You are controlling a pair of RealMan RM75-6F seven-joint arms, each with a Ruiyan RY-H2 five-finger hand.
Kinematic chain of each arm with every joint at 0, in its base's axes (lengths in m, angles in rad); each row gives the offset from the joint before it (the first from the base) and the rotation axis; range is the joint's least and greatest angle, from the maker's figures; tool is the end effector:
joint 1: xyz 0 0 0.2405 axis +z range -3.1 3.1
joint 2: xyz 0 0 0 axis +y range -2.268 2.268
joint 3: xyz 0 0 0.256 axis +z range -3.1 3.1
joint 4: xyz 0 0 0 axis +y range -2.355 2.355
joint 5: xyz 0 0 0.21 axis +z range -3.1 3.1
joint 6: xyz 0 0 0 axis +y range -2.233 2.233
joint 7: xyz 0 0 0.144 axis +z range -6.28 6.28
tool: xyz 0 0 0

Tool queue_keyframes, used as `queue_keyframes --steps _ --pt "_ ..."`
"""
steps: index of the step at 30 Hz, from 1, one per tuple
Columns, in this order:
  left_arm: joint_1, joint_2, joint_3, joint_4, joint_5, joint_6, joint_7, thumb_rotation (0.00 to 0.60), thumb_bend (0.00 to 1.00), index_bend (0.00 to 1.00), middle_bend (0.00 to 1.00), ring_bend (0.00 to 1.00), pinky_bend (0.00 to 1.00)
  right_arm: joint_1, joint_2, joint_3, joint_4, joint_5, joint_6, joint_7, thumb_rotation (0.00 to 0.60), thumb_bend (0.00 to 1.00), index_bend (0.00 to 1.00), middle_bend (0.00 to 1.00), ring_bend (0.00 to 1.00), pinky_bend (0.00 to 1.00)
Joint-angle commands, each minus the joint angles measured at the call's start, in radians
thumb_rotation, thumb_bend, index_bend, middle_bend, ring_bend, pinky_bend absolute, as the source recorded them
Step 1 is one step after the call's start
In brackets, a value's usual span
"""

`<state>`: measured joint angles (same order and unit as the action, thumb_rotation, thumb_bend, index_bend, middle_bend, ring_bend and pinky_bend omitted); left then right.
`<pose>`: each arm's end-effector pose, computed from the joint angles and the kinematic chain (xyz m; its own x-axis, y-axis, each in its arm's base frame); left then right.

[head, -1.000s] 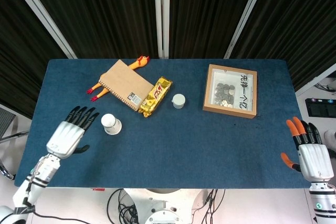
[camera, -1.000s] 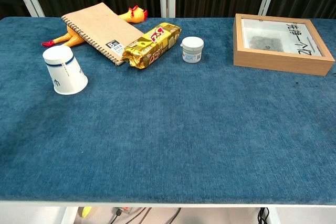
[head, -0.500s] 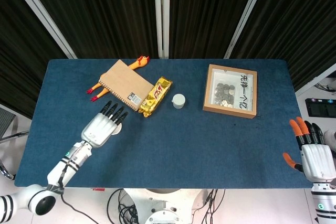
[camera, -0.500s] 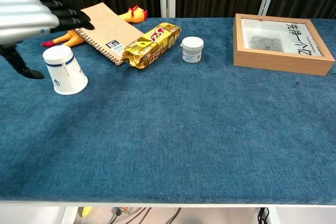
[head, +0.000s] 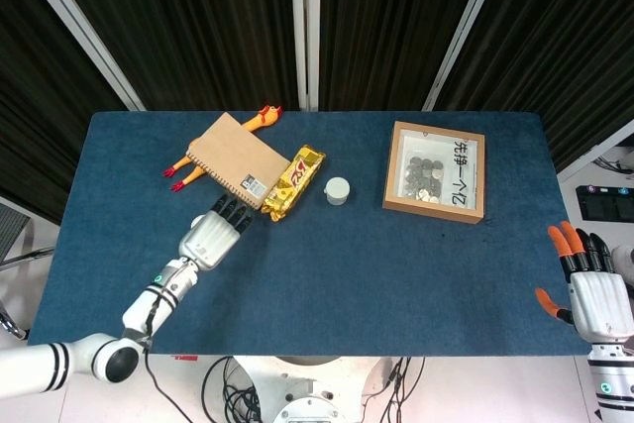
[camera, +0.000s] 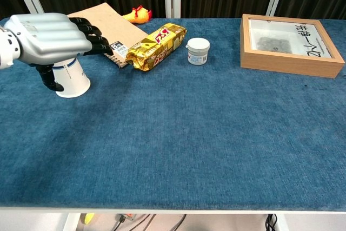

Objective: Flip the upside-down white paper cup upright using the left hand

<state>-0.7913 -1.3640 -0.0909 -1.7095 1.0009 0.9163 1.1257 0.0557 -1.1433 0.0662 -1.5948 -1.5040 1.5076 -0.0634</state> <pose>-0.1444 0.3216 0.0101 0.9330 0.0038 0.3599 0.3020 -0.5521 -0.7772 -0.3144 -0.1754 0.1580 0.4456 0.0238 0.8949 -0.8952 0.0153 0.4454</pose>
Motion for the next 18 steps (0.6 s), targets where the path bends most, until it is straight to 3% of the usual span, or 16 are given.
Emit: queue_keyframes --steps 1,18 --pt "-0.018 -0.010 0.018 0.011 -0.039 0.022 0.032 0.600 0.16 0.18 0.13 0.00 0.00 0.001 -0.001 -0.002 0.001 -0.001 -0.004 0.000 0.600 0.15 0.00 0.00 0.00 0.00" --pt "-0.084 -0.040 0.083 0.035 -0.137 0.080 0.091 0.600 0.23 0.32 0.25 0.00 0.02 0.005 0.001 -0.006 0.000 0.009 -0.026 0.018 0.600 0.15 0.00 0.00 0.00 0.00"
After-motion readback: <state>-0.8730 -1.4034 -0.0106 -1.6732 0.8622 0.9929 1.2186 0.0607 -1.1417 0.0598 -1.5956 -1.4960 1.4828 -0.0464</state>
